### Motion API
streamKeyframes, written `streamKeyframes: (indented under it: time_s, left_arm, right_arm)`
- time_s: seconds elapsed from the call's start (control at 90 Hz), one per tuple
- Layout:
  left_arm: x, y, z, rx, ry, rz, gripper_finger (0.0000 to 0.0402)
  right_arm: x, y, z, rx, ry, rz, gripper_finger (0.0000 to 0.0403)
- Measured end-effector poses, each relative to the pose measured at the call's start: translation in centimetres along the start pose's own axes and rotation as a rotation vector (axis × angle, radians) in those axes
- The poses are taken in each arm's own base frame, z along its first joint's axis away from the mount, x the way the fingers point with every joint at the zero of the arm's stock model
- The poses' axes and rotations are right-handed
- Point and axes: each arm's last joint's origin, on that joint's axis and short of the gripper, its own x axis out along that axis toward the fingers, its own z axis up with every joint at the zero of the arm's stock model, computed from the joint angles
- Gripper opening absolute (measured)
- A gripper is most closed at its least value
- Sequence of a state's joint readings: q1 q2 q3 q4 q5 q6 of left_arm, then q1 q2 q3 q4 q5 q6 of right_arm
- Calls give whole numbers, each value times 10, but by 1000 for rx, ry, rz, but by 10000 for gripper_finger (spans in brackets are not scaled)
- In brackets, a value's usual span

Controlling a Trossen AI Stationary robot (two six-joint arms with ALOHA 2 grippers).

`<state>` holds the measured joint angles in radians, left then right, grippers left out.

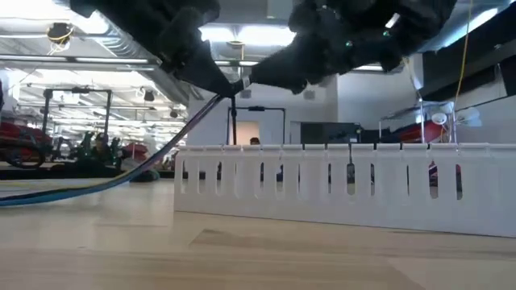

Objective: Ziptie cables
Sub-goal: Wrap the cables together using the top zip tie

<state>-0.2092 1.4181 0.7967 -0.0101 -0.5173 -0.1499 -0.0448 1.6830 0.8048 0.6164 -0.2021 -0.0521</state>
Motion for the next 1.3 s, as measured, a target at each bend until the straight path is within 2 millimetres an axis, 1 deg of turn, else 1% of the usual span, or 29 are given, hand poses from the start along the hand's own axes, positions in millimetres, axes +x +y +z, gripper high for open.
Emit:
streamKeyframes:
  time_s: [0.089, 0.156, 0.233, 0.344, 0.389, 0.556, 0.656, 0.8, 0.922, 1.067, 1.211, 1.3]
  left_arm:
    - [0, 0, 0, -1, 5, 0, 11]
    - [0, 0, -1, 0, 9, -2, 11]
    - [0, 0, -1, -2, 8, -2, 11]
    - [0, 0, 0, -5, 4, -6, 11]
    - [0, 0, -1, -5, 6, -9, 14]
    - [0, 0, -2, -15, 17, -9, 35]
    - [-2, -2, -7, -15, 62, -7, 58]
    - [-6, -5, -14, -13, 122, -11, 96]
    - [-9, -9, -16, -15, 133, -22, 121]
    - [-11, -9, -22, -39, 183, -11, 135]
    - [-3, -4, -25, -105, 207, 23, 145]
    - [7, -1, -26, -149, 217, 27, 158]
  right_arm:
    - [5, 0, -4, 8, -24, 37, 162]
    - [6, 0, -4, 24, -10, 38, 145]
    - [6, 0, -5, 23, -1, 26, 107]
    - [6, -1, -5, 20, -9, 34, 32]
    - [6, -1, -6, 20, 2, 29, 17]
    - [5, -1, -8, 18, 56, -15, 20]
    - [0, 0, -13, -4, 139, -24, 9]
    - [-5, 0, -13, -1, 200, -42, 8]
    - [-6, 4, -22, 10, 291, -29, 8]
    - [-10, 16, -37, -10, 415, -34, 7]
    - [-12, 24, -50, -1, 444, -65, 8]
    - [-15, 25, -56, 35, 474, -78, 20]
